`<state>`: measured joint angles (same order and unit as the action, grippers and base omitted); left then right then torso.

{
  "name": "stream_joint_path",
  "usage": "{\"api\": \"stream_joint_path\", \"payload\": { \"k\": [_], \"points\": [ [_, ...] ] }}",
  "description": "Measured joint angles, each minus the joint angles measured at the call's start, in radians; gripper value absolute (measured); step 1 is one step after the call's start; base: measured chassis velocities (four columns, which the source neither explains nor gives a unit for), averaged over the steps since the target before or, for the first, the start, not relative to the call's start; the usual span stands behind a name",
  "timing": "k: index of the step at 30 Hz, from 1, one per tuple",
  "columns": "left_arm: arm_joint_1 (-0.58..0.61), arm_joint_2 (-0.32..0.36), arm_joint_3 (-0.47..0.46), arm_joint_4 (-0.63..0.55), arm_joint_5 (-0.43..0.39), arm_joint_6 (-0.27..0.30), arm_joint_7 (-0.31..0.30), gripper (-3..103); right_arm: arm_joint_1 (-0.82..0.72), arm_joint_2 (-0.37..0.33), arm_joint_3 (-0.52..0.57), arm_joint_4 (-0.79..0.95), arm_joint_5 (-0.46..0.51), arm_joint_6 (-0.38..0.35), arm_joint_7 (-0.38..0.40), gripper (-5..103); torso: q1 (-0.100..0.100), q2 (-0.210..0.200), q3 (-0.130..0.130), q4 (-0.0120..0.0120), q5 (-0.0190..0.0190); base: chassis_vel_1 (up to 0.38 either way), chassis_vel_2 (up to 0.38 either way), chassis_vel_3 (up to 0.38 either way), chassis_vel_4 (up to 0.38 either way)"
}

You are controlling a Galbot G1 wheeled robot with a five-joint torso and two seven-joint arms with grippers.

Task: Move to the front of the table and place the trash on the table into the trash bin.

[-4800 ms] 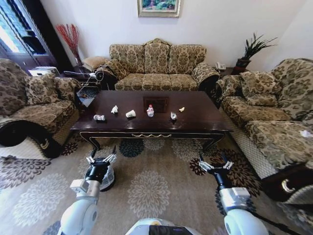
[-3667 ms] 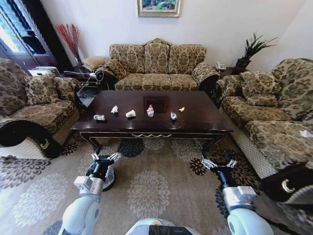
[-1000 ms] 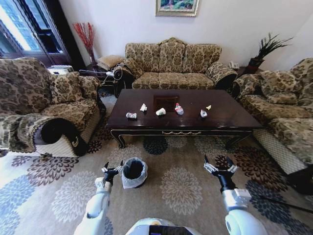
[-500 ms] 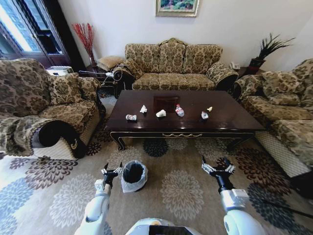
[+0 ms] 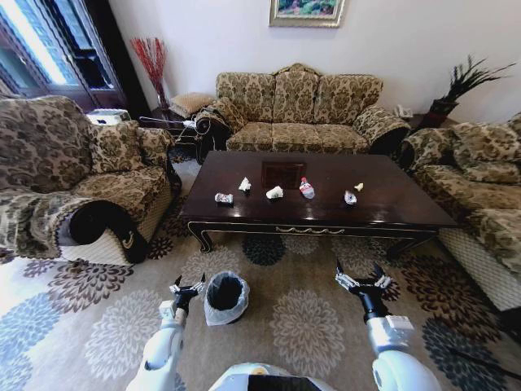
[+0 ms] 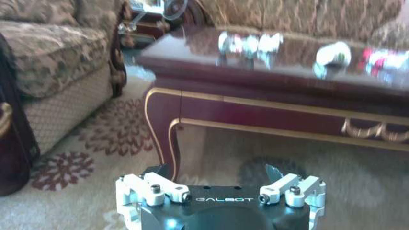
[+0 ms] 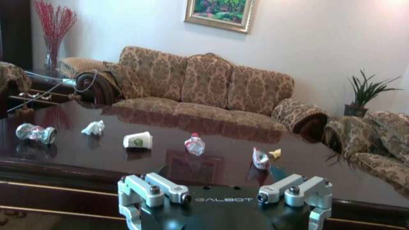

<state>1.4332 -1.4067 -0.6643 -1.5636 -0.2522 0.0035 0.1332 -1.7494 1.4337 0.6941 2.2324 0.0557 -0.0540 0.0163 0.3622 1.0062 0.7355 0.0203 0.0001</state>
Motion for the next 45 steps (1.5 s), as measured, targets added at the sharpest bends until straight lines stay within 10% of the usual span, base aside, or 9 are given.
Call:
{"api": "stream_joint_path", "payload": {
  "k": [15,27,37,45],
  "points": [
    [-0.341,-0.116,-0.003,0.633,0.147,-0.002,-0.034,100,0.0,-0.023,0.015,-0.013,0.001,0.01,0.008,100,0.0,0.0,0.0,0.0001,-0.0003,0.0,0.0,0.0,0.0],
    [-0.554,-0.135,-0.025,0.913,0.222,-0.026,-0.123,100,0.022,-0.03,0.048,-0.053,0.009,0.019,0.013,100,0.0,0.0,0.0,0.0,-0.0002,0.0,0.0,0.0,0.0],
    [-0.599,-0.086,-0.028,1.027,0.236,-0.041,-0.133,100,0.017,-0.03,0.066,-0.099,0.018,0.062,0.013,100,0.0,0.0,0.0,0.0004,0.0002,0.0,0.0,0.0,0.0],
    [-0.596,-0.098,-0.028,1.03,0.239,-0.041,-0.125,76,0.023,-0.024,0.061,-0.106,0.018,0.07,0.013,100,0.0,0.0,0.0,0.0002,-0.0002,0.0,0.0,0.0,0.0]
  ]
}}
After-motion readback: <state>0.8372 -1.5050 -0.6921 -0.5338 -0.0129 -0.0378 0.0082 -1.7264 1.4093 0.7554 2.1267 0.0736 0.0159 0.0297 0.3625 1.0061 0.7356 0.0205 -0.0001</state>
